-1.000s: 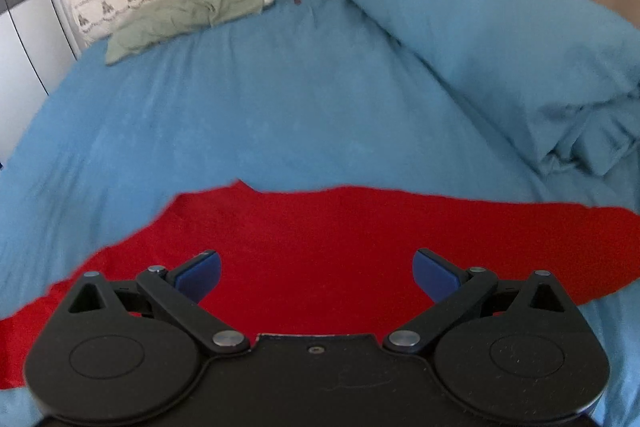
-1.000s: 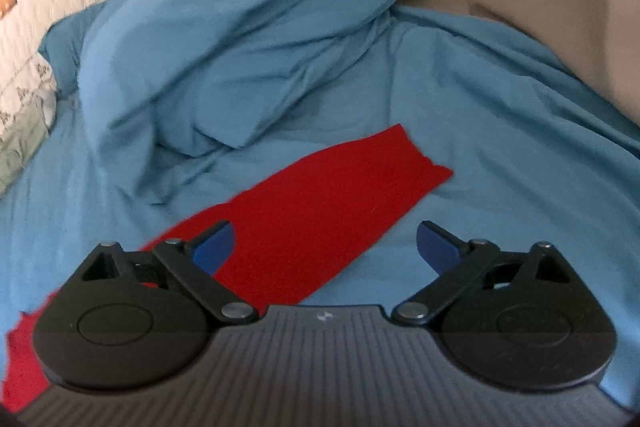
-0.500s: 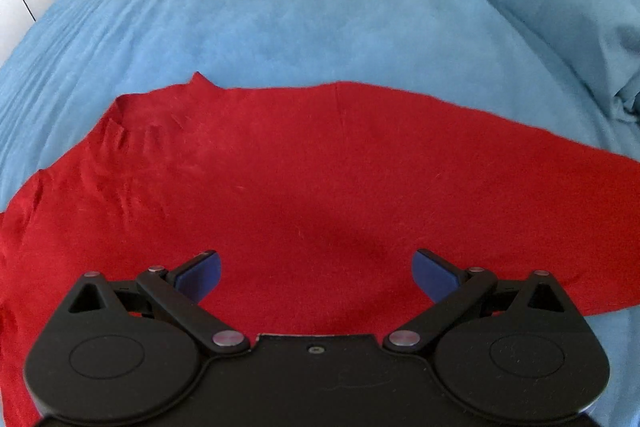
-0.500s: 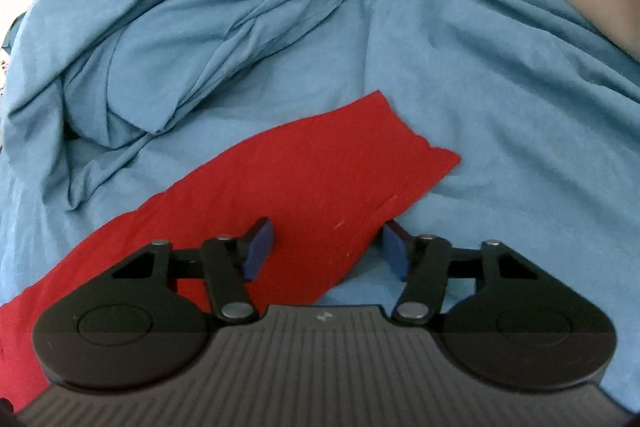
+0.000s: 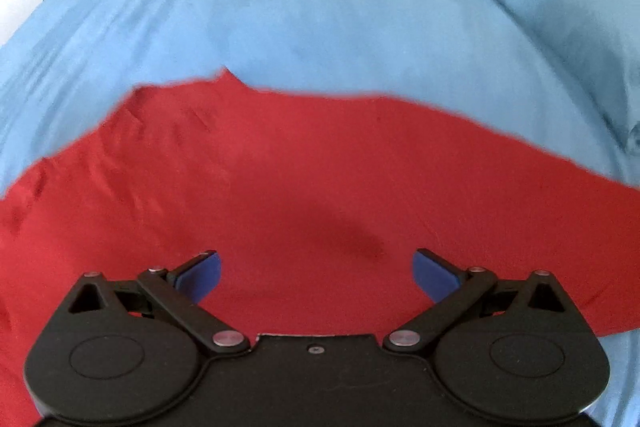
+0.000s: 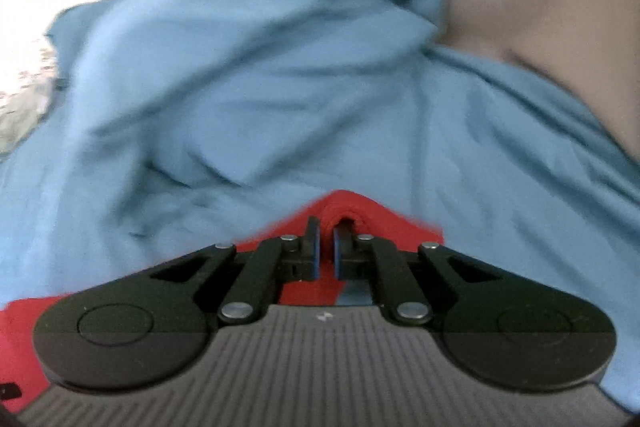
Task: Fold small clothes
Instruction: 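Reach the right tool to the sweater sleeve cuff and close on it, then fold the held sleeve across the sweater body with the right tool, release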
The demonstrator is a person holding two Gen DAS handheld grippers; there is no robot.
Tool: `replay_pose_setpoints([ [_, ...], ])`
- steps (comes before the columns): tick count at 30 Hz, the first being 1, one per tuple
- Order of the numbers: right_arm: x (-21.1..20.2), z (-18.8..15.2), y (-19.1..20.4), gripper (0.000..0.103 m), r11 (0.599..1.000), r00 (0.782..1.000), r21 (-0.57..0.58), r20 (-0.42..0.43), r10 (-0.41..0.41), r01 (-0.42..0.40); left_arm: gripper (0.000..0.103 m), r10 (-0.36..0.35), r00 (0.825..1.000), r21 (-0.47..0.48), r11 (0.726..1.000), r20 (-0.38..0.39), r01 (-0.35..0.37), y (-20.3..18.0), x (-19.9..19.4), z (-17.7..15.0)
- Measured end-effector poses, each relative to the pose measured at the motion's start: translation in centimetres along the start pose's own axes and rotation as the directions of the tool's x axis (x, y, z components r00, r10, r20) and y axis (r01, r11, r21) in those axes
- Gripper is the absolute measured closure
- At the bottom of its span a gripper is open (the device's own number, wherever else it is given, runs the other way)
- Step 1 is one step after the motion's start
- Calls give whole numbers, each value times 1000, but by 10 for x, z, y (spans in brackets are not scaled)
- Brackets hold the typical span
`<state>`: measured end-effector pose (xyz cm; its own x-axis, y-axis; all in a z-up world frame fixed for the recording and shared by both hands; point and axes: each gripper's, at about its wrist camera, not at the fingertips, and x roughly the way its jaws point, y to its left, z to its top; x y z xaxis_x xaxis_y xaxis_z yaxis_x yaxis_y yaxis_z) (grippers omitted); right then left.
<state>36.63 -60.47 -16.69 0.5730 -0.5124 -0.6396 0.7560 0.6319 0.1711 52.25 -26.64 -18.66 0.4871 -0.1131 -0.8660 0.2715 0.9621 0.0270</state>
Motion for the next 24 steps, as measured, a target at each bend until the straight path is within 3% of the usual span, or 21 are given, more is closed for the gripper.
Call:
replay_pose_setpoints([
  [4, -38, 14, 70, 82, 983, 987, -116, 67, 149, -141, 0, 12, 997, -36, 999, 76, -9, 39, -35, 14],
  [7, -72, 11, 139, 82, 934, 949, -226, 88, 301, -276, 0, 56, 990, -65, 997, 126, -48, 81, -57, 22],
  [12, -114, -38, 264, 82, 768, 846, -424, 10, 533, -480, 0, 143, 978, -109, 986, 151, -127, 160, -75, 18],
  [16, -114, -118, 338, 82, 634, 798, -535, -137, 587, -558, 0, 201, 969, -150, 972, 145, -179, 214, -70, -5],
  [20, -95, -208, 379, 82, 521, 802, -639, -279, 528, -565, 0, 214, 969, -185, 964, 121, -190, 249, -61, -30],
  [24, -85, -254, 385, 80, 481, 821, -688, -317, 474, -544, 0, 176, 980, -203, 967, 89, -155, 263, -54, -47],
])
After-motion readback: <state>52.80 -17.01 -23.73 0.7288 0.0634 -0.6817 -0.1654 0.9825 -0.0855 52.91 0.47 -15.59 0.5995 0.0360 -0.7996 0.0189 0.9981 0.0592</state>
